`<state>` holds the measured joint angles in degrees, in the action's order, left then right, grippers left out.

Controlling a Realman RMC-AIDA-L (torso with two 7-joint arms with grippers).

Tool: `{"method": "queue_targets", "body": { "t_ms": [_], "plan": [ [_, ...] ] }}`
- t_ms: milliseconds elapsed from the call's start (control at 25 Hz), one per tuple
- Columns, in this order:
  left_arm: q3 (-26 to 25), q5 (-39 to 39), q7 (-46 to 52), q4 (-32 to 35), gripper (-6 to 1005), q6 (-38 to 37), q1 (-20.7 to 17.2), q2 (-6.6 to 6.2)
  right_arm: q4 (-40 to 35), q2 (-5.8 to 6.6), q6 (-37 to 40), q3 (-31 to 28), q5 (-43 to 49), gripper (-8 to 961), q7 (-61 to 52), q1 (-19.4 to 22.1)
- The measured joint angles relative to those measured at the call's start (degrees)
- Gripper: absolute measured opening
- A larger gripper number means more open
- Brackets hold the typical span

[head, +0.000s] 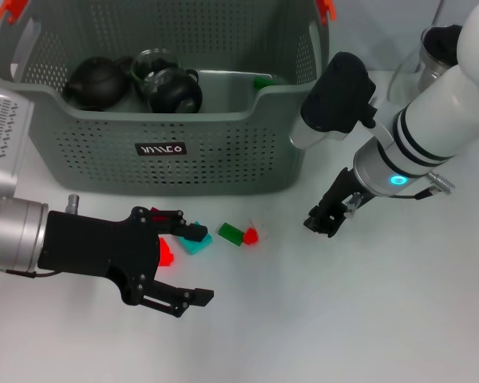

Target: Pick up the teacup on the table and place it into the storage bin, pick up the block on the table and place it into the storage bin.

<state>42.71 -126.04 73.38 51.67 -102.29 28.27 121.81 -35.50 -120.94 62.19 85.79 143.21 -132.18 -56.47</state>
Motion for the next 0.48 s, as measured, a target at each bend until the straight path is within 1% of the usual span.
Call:
{"method": "queue_targets", "body": {
  "t_ms": [240, 480],
  "plan": [
    [0.0, 0.0, 0.0, 0.0, 904, 0.1, 0.1, 0.00, 0.4, 0.03, 0.1, 0.9, -0.9, 108, 0.0, -0.2],
    [0.0, 0.0, 0.0, 0.1, 904, 0.1, -0.1, 0.00, -1.0, 0.18, 0.9, 1.2, -1.8, 108, 0.1, 0.9]
  ]
}}
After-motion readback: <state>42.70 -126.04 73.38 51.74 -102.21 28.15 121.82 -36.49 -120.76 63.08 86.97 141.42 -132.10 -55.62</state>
